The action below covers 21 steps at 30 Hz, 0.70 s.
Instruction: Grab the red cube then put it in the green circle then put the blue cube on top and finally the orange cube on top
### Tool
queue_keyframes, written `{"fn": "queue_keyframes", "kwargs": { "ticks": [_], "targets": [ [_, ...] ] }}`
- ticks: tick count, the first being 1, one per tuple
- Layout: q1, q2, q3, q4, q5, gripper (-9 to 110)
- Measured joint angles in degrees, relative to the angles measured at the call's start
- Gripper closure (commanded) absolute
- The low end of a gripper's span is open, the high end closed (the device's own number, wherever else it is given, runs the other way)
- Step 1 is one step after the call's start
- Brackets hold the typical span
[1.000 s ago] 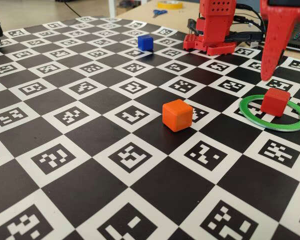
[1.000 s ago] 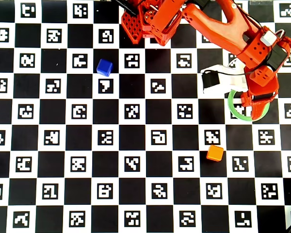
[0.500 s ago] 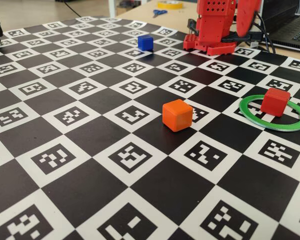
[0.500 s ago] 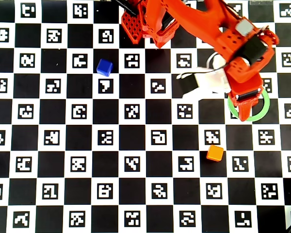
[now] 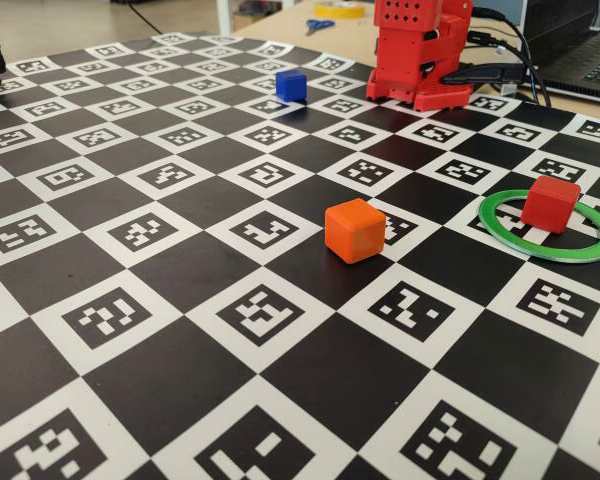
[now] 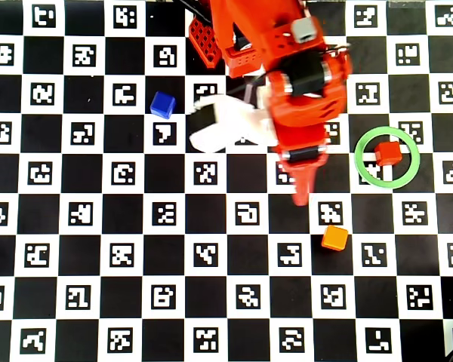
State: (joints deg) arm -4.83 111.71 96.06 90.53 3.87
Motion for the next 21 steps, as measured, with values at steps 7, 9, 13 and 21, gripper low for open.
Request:
{"fn": "queue_keyframes", "kwargs": {
  "ticks": [7,9,13,21],
  "targets": [
    [11.51,0.0,3.69,0.0,-1.93,62],
    [14.59,0.0,4.75,0.0,-2.81,62],
    [21.18,0.0,6.59,-0.7,-4.83,62],
    [33.05,1.41,14.85,-7.03,-11.95,62]
  ]
}}
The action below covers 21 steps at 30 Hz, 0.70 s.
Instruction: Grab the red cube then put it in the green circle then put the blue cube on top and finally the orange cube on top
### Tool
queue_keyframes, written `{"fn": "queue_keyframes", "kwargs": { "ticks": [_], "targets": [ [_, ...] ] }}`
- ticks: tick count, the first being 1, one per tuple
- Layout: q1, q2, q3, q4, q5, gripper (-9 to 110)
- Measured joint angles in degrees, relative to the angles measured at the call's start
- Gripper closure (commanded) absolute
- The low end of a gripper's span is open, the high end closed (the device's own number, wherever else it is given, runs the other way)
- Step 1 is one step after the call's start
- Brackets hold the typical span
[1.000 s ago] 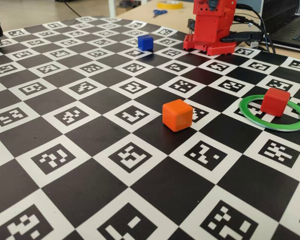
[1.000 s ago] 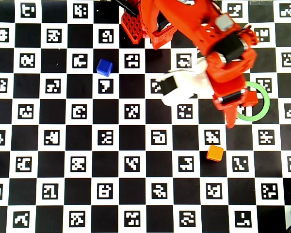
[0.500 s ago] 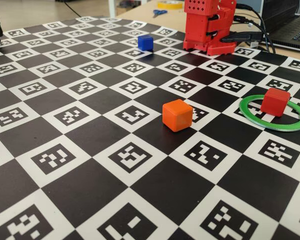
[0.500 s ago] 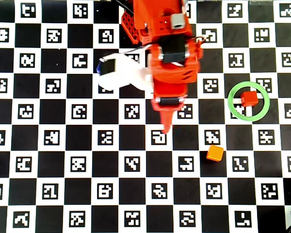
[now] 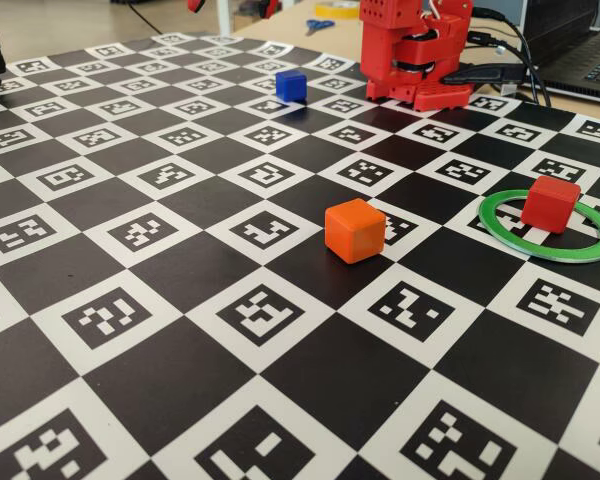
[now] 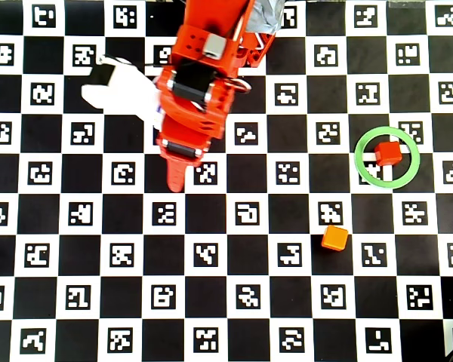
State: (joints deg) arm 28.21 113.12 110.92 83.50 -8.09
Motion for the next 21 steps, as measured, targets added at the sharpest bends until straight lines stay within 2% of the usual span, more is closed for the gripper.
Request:
{"fn": "queue_keyframes", "kwargs": {
  "ticks": [13,21],
  "targets": [
    [11.25,2.81,14.15,-11.07,-9.93,62],
    [15.29,7.73,19.16,-11.16,-13.62,62]
  ]
}}
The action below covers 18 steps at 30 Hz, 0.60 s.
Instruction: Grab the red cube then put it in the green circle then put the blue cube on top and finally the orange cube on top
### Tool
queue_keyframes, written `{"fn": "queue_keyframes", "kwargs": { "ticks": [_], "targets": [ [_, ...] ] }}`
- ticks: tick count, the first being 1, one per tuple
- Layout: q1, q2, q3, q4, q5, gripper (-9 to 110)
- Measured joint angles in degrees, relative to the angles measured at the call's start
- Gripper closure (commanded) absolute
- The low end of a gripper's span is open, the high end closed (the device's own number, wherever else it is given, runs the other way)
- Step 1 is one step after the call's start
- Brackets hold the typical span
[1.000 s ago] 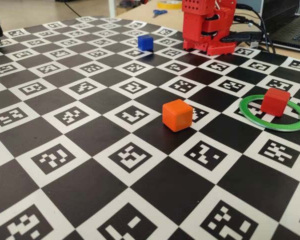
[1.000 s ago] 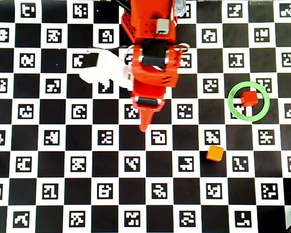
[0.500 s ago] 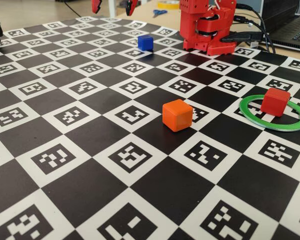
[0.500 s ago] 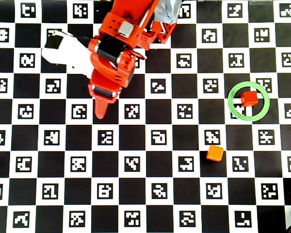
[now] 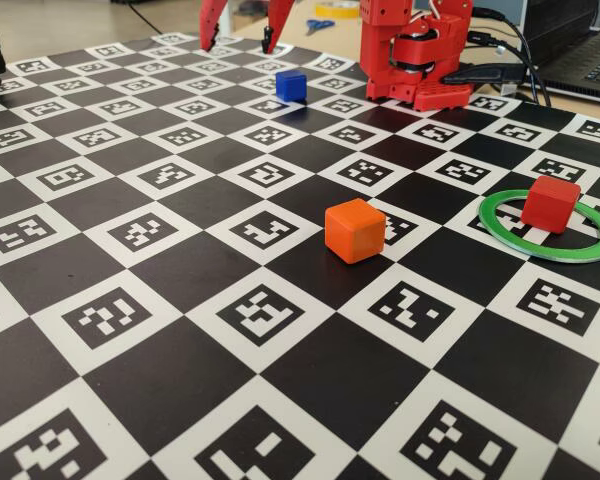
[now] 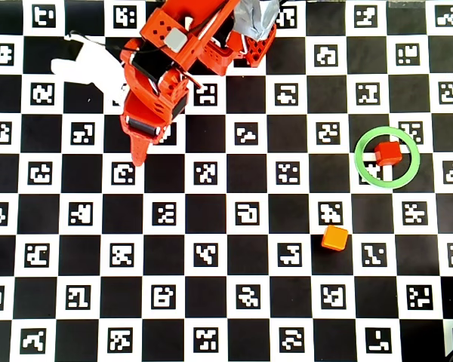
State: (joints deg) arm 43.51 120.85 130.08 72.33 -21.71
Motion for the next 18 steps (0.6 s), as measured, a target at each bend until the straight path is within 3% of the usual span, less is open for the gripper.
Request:
{"fn": "queue_keyframes", "kwargs": {
  "ticks": [18],
  "targets": [
    [3.08,13.97,11.78,2.9,-6.77,63]
  ]
}}
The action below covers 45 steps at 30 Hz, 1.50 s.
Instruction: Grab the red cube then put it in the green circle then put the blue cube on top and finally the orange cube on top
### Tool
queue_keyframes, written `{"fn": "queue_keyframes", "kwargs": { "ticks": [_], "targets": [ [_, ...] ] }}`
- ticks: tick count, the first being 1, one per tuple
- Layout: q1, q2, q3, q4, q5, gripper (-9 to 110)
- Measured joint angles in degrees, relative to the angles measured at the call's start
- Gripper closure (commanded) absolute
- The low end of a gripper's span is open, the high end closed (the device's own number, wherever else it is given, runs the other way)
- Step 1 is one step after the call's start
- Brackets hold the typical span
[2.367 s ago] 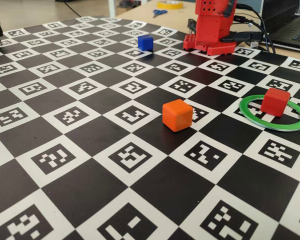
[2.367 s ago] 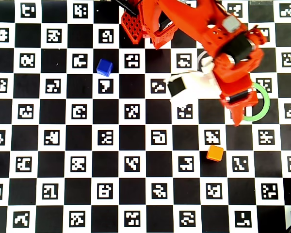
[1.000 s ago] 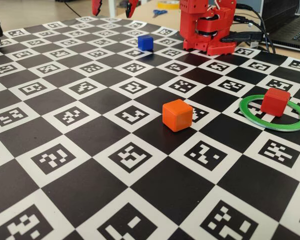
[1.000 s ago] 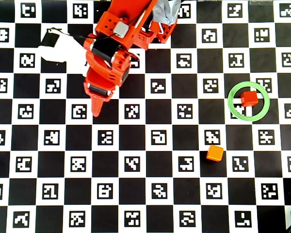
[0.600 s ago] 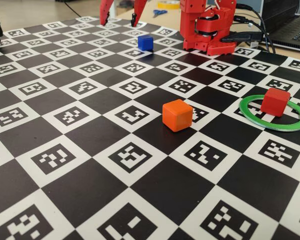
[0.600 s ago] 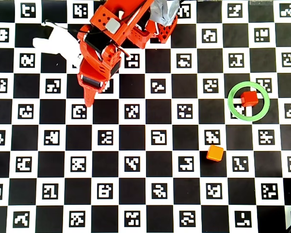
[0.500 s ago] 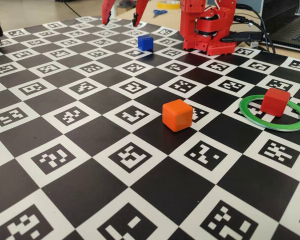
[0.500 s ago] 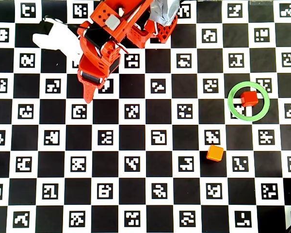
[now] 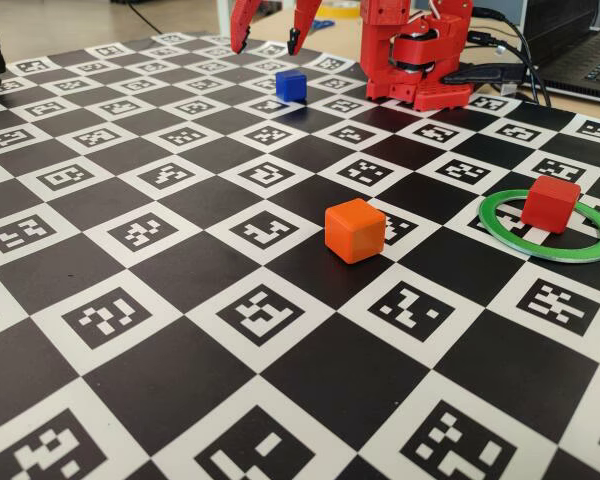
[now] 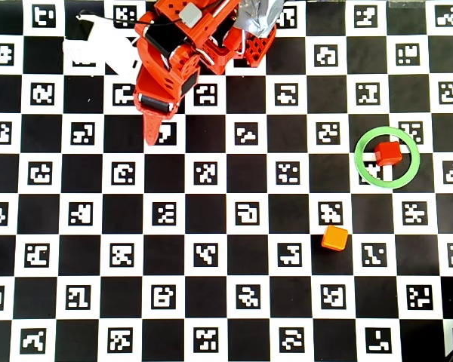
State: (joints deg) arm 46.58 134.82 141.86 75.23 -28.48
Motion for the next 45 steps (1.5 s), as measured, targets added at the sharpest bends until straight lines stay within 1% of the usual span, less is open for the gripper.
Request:
{"fn": "queue_keyframes", "kwargs": {
  "ticks": [14,31,45],
  "targets": [
    [2.02,8.09,7.47,3.69,-1.32,64],
    [2.55,8.09,13.1,-2.81,1.93,65],
    [2.02,6.33,17.23,-9.67,1.93,66]
  ]
}}
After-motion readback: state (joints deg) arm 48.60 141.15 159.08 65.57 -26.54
